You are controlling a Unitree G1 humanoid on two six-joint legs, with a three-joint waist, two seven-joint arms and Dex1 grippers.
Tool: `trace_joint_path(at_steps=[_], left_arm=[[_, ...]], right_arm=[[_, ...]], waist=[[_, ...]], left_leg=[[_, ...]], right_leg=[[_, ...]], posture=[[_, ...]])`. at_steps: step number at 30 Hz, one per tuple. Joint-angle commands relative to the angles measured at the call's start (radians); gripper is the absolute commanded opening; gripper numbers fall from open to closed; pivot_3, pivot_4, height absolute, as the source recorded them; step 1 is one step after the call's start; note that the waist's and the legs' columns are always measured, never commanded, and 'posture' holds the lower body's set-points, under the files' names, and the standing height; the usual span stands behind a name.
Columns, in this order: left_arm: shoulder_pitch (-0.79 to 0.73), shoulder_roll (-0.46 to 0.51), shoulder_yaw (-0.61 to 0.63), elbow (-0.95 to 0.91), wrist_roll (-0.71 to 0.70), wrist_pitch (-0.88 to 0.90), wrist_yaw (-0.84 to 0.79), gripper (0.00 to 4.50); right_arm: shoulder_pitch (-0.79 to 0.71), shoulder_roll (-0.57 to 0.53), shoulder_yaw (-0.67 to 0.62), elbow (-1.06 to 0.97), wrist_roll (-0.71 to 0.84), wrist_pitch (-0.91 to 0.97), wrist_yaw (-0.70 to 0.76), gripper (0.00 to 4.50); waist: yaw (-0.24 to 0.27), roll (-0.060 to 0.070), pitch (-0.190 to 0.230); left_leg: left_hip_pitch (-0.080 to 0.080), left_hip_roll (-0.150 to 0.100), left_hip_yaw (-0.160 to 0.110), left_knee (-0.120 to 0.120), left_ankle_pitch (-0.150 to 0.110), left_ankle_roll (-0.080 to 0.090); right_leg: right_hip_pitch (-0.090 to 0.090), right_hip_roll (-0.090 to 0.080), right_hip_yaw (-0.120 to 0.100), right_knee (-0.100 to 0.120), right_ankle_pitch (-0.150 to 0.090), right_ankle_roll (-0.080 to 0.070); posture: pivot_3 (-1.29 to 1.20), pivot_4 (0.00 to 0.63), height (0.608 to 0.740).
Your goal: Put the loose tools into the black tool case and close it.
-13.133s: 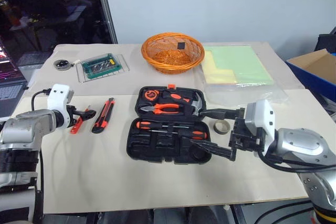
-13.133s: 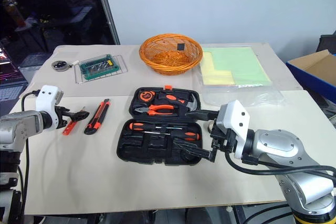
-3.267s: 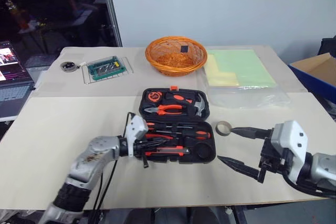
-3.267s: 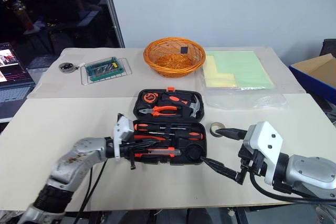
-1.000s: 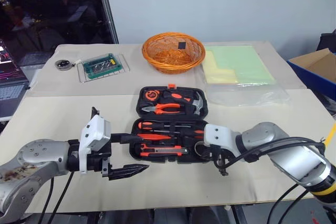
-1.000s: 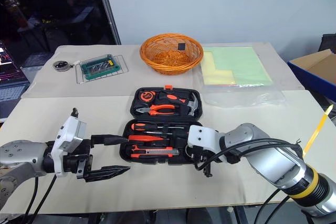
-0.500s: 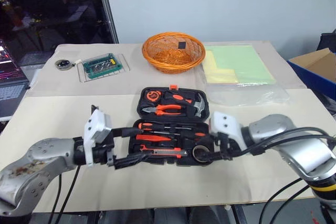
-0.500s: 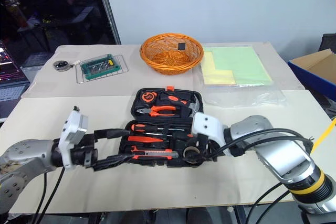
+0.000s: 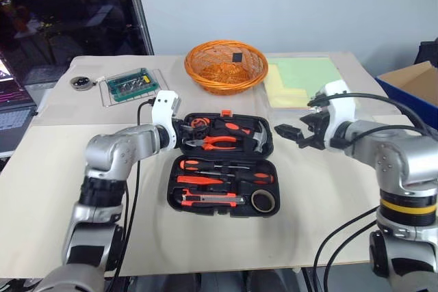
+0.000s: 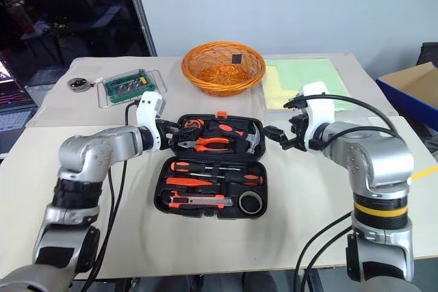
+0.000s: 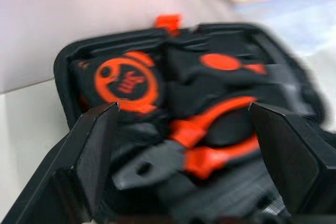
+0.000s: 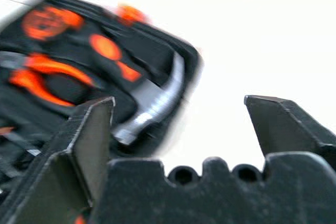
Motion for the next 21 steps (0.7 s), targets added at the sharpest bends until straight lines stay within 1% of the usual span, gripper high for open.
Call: trace_joint_path(at_steps=[1,2,4,7,9,10,11,12,13,15,16,18,19,20,21], left_arm=[[-0.081,-0.003,0.021,0.139,0.068,-0.064,-0.020,4.24],[-0.095,-0.005,0.028,0.176,0.077,-0.066,-0.026,4.24],[-0.115,-0.002,0.028,0.237,0.101,-0.080,-0.042,4.24],[-0.131,0.003,0.033,0.307,0.128,-0.091,-0.064,4.24],[-0.136,0.003,0.042,0.342,0.141,-0.098,-0.076,4.24],[-0.139,0.004,0.042,0.361,0.149,-0.100,-0.084,3.99],[-0.140,0.006,0.035,0.377,0.162,-0.107,-0.095,3.73],[-0.140,0.004,0.039,0.396,0.165,-0.099,-0.104,3.65],[-0.138,0.004,0.037,0.412,0.175,-0.103,-0.109,3.17],[-0.134,0.000,0.039,0.426,0.186,-0.114,-0.120,2.45],[-0.133,-0.002,0.041,0.428,0.188,-0.119,-0.126,1.96],[-0.131,-0.005,0.043,0.429,0.193,-0.123,-0.142,1.43],[-0.130,-0.005,0.044,0.428,0.195,-0.122,-0.150,0.99],[-0.129,-0.006,0.048,0.425,0.196,-0.119,-0.158,0.67],[-0.126,-0.006,0.052,0.420,0.198,-0.117,-0.163,0.42]], right_arm=[[-0.080,0.054,-0.025,0.123,-0.031,-0.002,-0.065,4.45],[-0.092,0.069,-0.025,0.159,-0.034,-0.006,-0.072,4.45],[-0.105,0.091,-0.017,0.212,-0.034,-0.022,-0.070,4.45],[-0.120,0.109,-0.002,0.281,-0.039,-0.043,-0.063,4.45],[-0.125,0.109,0.011,0.333,-0.053,-0.063,-0.065,3.94],[-0.126,0.107,0.020,0.355,-0.057,-0.074,-0.059,3.88],[-0.127,0.105,0.030,0.372,-0.061,-0.085,-0.053,3.46],[-0.128,0.106,0.040,0.382,-0.059,-0.090,-0.041,3.24],[-0.130,0.106,0.053,0.389,-0.060,-0.098,-0.030,2.80],[-0.132,0.106,0.070,0.396,-0.061,-0.112,-0.018,2.15],[-0.133,0.106,0.078,0.398,-0.061,-0.121,-0.011,1.67],[-0.134,0.107,0.093,0.395,-0.065,-0.140,-0.001,1.14],[-0.134,0.108,0.098,0.391,-0.065,-0.149,0.004,0.68],[-0.134,0.107,0.106,0.387,-0.065,-0.155,0.010,0.31],[-0.133,0.106,0.114,0.383,-0.065,-0.160,0.016,0.04]], waist=[[-0.003,0.000,0.000],[-0.001,0.000,0.000],[0.001,0.000,0.000],[0.001,0.000,0.000],[-0.002,0.001,0.000],[-0.002,0.000,0.000],[-0.002,0.000,0.000],[-0.002,0.001,0.000],[-0.002,0.001,0.000],[-0.003,0.001,-0.001],[-0.003,0.001,-0.001],[-0.003,0.001,-0.001],[-0.003,0.001,-0.001],[-0.003,0.001,-0.001],[-0.003,0.001,-0.001]], left_leg=[[-0.002,0.001,0.000,-0.001,0.000,-0.001],[-0.003,0.000,0.000,0.000,0.001,-0.001],[-0.007,0.000,0.000,0.000,0.002,-0.003],[-0.007,0.000,0.001,-0.001,0.002,-0.003],[-0.006,0.000,0.001,0.000,0.002,-0.003],[-0.006,0.000,0.001,0.000,0.002,-0.003],[-0.006,0.000,0.001,0.000,0.002,-0.003],[-0.007,0.000,0.001,0.000,0.002,-0.003],[-0.006,0.000,0.001,0.000,0.002,-0.003],[-0.006,0.000,0.001,0.000,0.002,-0.003],[-0.005,0.000,0.001,0.000,0.002,-0.003],[-0.005,0.000,0.001,0.000,0.002,-0.003],[-0.004,0.000,0.001,0.000,0.002,-0.003],[-0.005,0.000,0.001,0.000,0.002,-0.003],[-0.005,0.000,0.001,0.000,0.002,-0.003]], right_leg=[[-0.002,0.000,0.000,0.001,0.001,-0.001],[-0.004,0.000,0.000,0.002,0.001,-0.001],[-0.010,-0.001,0.000,0.009,0.002,-0.001],[-0.010,-0.001,0.000,0.009,0.002,-0.001],[-0.010,0.000,0.001,0.010,0.002,-0.001],[-0.010,0.000,0.001,0.010,0.002,-0.001],[-0.011,0.000,0.001,0.011,0.002,-0.001],[-0.011,0.000,0.000,0.011,0.002,-0.001],[-0.010,-0.001,0.001,0.011,0.002,-0.001],[-0.010,0.000,0.000,0.011,0.002,-0.001],[-0.010,0.000,0.001,0.011,0.002,-0.001],[-0.010,-0.001,0.001,0.012,0.002,-0.001],[-0.009,0.000,0.000,0.012,0.002,-0.001],[-0.009,-0.001,0.001,0.012,0.002,-0.001],[-0.009,-0.001,0.001,0.012,0.002,0.000]], posture=[[0.00,0.150,0.740],[0.00,0.150,0.740],[0.00,0.150,0.740],[0.00,0.150,0.740],[0.00,0.150,0.740],[0.00,0.150,0.740],[0.00,0.150,0.740],[0.00,0.150,0.740],[0.00,0.150,0.740],[0.00,0.150,0.740],[0.00,0.150,0.740],[0.00,0.150,0.740],[0.00,0.150,0.740],[0.00,0.150,0.740],[0.00,0.150,0.740]])
